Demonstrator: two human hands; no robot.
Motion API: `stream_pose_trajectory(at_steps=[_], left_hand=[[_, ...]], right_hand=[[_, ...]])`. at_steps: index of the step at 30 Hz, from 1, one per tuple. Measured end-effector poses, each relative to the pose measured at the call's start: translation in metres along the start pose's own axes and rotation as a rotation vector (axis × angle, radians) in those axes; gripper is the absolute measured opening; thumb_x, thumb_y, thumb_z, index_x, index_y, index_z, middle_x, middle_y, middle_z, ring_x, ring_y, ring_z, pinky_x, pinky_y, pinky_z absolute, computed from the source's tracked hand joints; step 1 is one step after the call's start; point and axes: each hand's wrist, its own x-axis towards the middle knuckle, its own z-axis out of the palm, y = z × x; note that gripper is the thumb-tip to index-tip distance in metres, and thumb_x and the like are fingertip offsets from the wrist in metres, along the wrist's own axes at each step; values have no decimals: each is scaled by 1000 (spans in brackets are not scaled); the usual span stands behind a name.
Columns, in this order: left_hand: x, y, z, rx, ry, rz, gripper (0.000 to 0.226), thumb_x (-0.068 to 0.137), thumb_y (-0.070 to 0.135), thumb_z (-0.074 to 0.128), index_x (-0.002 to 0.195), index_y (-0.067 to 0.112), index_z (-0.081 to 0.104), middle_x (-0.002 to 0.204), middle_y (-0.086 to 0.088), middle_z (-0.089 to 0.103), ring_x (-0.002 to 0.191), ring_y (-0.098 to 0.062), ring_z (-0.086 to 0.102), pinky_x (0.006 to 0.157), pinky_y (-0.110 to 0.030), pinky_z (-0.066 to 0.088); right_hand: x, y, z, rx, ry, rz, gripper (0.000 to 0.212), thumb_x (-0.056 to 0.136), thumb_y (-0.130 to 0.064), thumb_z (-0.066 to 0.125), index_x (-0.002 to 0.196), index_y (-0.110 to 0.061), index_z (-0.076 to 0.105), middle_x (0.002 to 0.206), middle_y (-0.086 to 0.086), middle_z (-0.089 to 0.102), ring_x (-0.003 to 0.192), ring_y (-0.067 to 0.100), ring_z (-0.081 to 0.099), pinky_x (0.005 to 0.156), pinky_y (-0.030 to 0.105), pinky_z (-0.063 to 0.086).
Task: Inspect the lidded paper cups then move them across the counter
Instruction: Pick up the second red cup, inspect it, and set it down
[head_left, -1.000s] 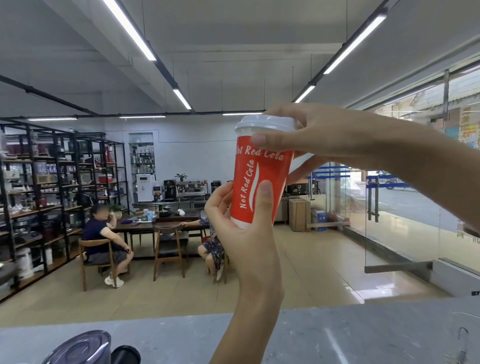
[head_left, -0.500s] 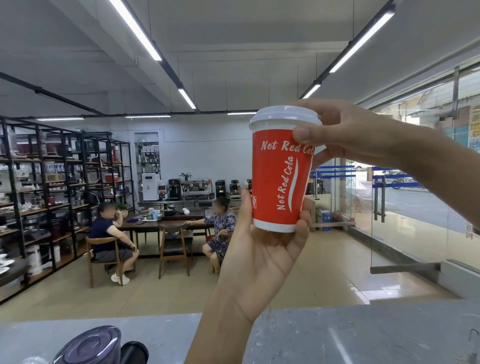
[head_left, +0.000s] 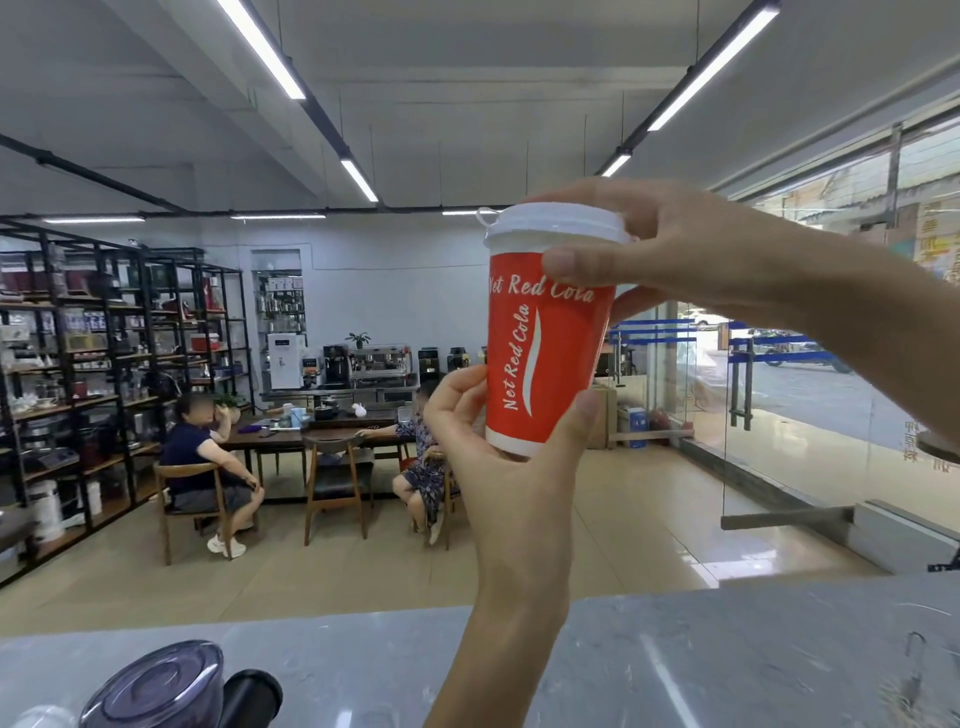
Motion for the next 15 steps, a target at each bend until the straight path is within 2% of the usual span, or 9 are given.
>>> stream_pose_trajectory(at_steps=[2,4,6,10,13,15], left_hand=[[1,0,1,-109,-37,-92,62,76,34,80,126,32,44,127,-5,64,109,-18,70,88,-31,59],[4,3,-2,-230,-85,-236,67,73,48,73,132,27,48,126,-8,69,113,-25,69,99,-45,55],[5,4,-5,-280,-155,-336,73,69,54,72,130,18,55,119,-10,73,106,-29,72,100,-52,53],[2,-3,-7,-262,-196,-364,70,63,55,82,121,19,64,116,-9,75,106,-30,72,99,-53,54],[-2,-4,-11,-154,-194,-337,77,69,53,79,133,18,55,124,-8,71,113,-29,69,102,-54,51],[-15,-12,-15,-17,-175,-277,69,74,50,79,132,27,52,121,3,72,111,-20,70,96,-46,56]], right_hand=[[-3,0,-3,4,23,-13,56,75,-54,78,127,-49,59,114,-16,72,106,7,71,73,23,61],[-6,1,-5,18,28,-18,58,72,-52,74,128,-48,60,116,-15,71,108,9,70,75,24,61],[-8,4,-6,39,20,-28,57,72,-51,72,128,-48,60,115,-14,72,108,10,70,74,23,60],[-13,10,-5,70,18,-14,57,68,-51,71,124,-49,61,113,-11,73,106,12,71,76,26,61],[-21,13,-4,108,-7,39,63,69,-48,76,129,-51,57,120,-11,70,111,13,70,80,29,61],[-36,17,5,103,-46,104,66,71,-51,79,131,-58,52,124,-19,67,111,9,69,77,25,61]])
